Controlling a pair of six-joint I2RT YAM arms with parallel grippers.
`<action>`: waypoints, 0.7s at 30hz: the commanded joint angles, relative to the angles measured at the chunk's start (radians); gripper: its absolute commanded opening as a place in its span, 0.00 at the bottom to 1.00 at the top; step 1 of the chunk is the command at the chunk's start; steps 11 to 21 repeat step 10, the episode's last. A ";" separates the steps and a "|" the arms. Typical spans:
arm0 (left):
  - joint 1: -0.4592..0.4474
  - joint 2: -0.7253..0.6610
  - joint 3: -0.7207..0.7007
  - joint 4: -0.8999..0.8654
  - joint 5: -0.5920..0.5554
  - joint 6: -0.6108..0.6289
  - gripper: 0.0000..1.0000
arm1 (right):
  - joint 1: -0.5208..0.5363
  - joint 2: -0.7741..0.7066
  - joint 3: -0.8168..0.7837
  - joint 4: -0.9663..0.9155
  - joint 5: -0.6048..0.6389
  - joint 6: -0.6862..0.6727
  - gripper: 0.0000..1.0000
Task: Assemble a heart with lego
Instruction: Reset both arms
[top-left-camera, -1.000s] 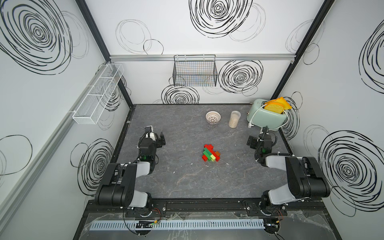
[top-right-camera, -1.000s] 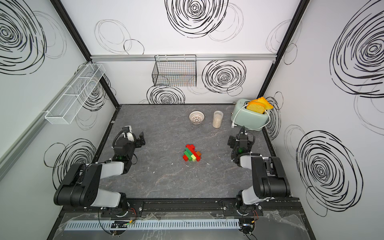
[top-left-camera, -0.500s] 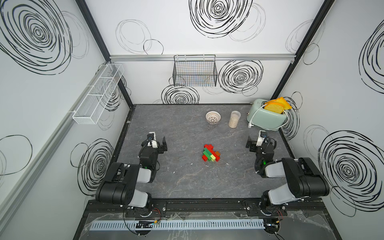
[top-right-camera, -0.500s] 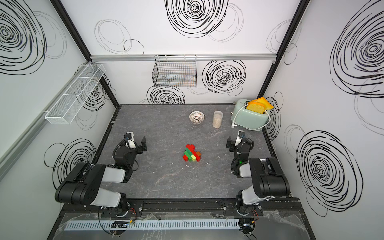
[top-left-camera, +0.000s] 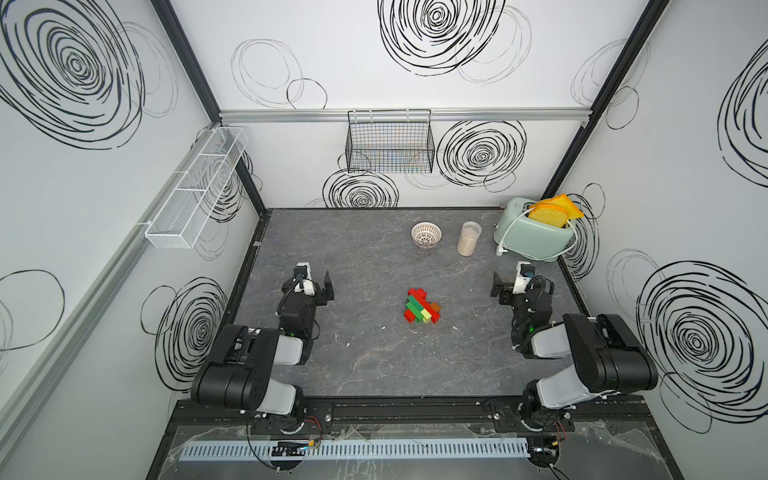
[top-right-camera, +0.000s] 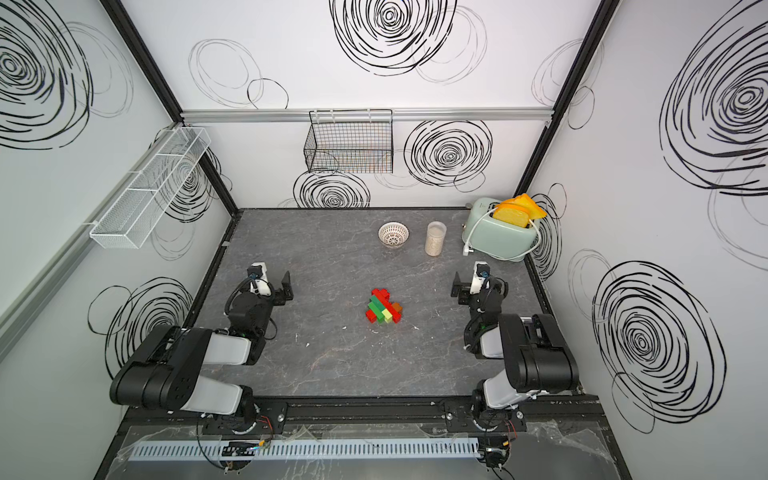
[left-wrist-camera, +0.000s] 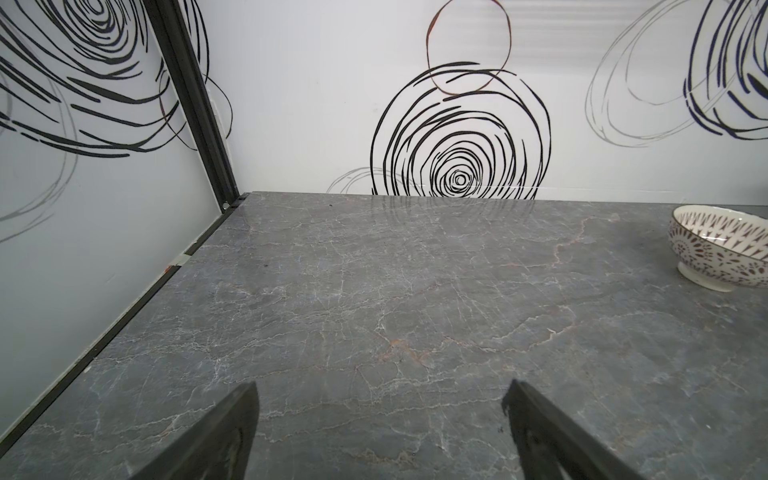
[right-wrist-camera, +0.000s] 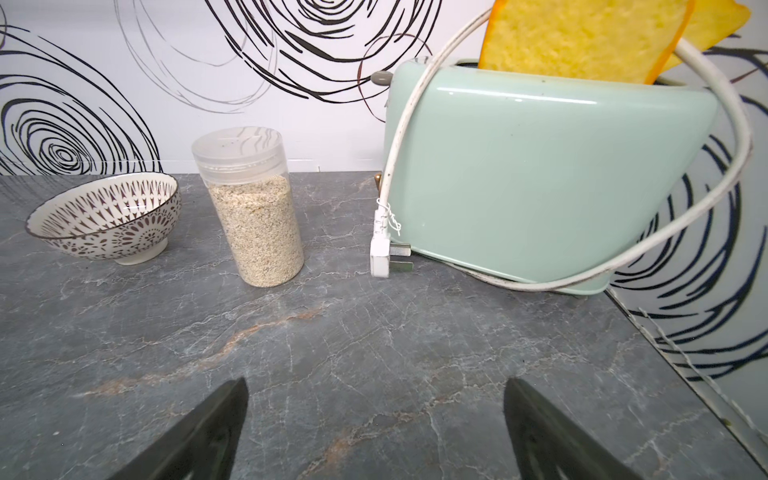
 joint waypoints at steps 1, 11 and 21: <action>-0.003 -0.004 0.015 0.073 -0.012 0.021 0.97 | -0.005 -0.014 0.016 0.019 -0.023 -0.008 0.99; -0.005 -0.004 0.015 0.074 -0.013 0.022 0.97 | -0.005 -0.011 0.013 0.026 -0.023 -0.008 0.99; -0.005 -0.004 0.015 0.074 -0.013 0.022 0.97 | -0.005 -0.011 0.013 0.026 -0.023 -0.008 0.99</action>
